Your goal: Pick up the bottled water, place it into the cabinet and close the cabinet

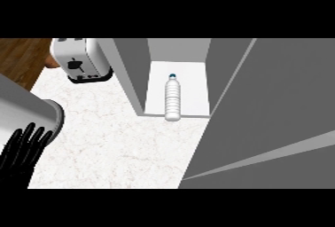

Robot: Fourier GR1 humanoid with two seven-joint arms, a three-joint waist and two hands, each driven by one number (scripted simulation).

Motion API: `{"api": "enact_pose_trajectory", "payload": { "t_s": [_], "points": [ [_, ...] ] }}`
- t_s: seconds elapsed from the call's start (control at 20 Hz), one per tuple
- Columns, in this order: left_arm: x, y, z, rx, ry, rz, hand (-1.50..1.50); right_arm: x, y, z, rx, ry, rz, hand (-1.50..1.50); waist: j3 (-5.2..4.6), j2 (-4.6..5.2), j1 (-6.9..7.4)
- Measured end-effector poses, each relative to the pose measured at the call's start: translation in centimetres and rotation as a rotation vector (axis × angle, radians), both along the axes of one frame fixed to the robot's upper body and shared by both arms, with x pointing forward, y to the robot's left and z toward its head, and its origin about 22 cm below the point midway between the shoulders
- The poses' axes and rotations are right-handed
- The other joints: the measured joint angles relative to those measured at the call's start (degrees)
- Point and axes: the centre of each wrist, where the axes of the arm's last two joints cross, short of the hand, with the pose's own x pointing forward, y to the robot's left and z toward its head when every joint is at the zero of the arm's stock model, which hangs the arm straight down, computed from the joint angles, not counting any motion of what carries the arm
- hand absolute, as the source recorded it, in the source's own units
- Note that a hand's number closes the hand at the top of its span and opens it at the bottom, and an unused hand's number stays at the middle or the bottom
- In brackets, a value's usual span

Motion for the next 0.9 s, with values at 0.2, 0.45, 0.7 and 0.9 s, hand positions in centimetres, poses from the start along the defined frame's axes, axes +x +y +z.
{"api": "enact_pose_trajectory", "payload": {
  "t_s": [0.2, 0.45, 0.7, 0.9],
  "points": [
    [-0.3, 1.0, 1.2, 0.008, -0.002, -0.009, -1.5, -0.7, 4.0, 1.4, -0.03, -0.076, -0.012, 1.5, -0.02, 0.03, -0.02],
    [-0.7, 1.4, 2.5, 0.001, 0.001, -0.027, -1.5, -0.9, 10.0, 1.9, -0.04, -0.093, -0.044, 1.5, 0.06, 0.28, 0.43],
    [-1.0, 2.2, 4.1, -0.005, -0.012, -0.042, -1.5, 0.3, 14.1, 2.5, -0.018, -0.052, -0.103, 1.5, 0.16, 0.71, 1.18],
    [-0.9, 2.7, 4.6, -0.002, -0.019, -0.032, -1.5, 2.2, 16.2, 3.8, 0.013, 0.008, -0.133, 1.5, 0.21, 1.01, 1.21]
  ]
}}
